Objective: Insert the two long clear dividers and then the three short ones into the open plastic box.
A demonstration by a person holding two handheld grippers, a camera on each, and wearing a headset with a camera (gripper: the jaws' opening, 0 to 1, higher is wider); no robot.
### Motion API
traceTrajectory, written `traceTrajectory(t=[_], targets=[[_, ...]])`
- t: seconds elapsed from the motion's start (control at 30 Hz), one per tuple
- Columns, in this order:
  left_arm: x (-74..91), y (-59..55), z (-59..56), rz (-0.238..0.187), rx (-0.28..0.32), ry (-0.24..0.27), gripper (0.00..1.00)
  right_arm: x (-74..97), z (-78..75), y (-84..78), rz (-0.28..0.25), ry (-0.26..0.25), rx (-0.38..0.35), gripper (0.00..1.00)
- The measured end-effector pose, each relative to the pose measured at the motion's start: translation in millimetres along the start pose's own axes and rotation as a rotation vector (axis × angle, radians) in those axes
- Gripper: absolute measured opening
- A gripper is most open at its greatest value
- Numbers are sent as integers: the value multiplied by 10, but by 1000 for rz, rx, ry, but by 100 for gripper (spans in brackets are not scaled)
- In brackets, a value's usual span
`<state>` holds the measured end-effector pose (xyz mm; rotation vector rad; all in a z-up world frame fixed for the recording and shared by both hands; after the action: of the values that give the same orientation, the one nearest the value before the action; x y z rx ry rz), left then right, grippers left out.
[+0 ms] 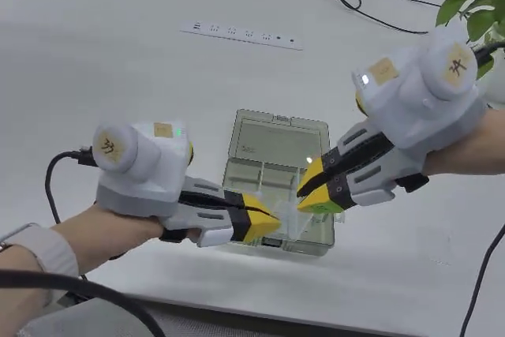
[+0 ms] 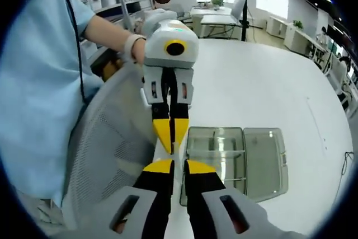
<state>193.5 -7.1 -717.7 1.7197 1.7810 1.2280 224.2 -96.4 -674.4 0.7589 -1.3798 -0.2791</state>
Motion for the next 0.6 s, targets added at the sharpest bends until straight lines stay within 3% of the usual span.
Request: traceTrajectory(t=[0.13,0.33,0.6], targets=[[18,12,3,-7,-35,-8,0,-21,11,15,6,27,-2,6],[23,0,-35,16,-98,-22,0,-28,44,19,14,68,-3,4],[8,-23,-69,30,-119,-33,0,-54,81,17,38,107,47,3]])
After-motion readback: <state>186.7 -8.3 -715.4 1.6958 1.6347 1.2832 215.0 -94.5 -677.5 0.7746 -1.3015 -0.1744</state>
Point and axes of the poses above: the centre of the closed fingertips' face, and the gripper's own axes: x roughly backward along the fingers, z roughly to its left, y roughly out of its top, the point moved 6 cm from there along x, roughly backward along the fingers, and after that the axes turned 13 degrees about x, right-handed, at the moved point
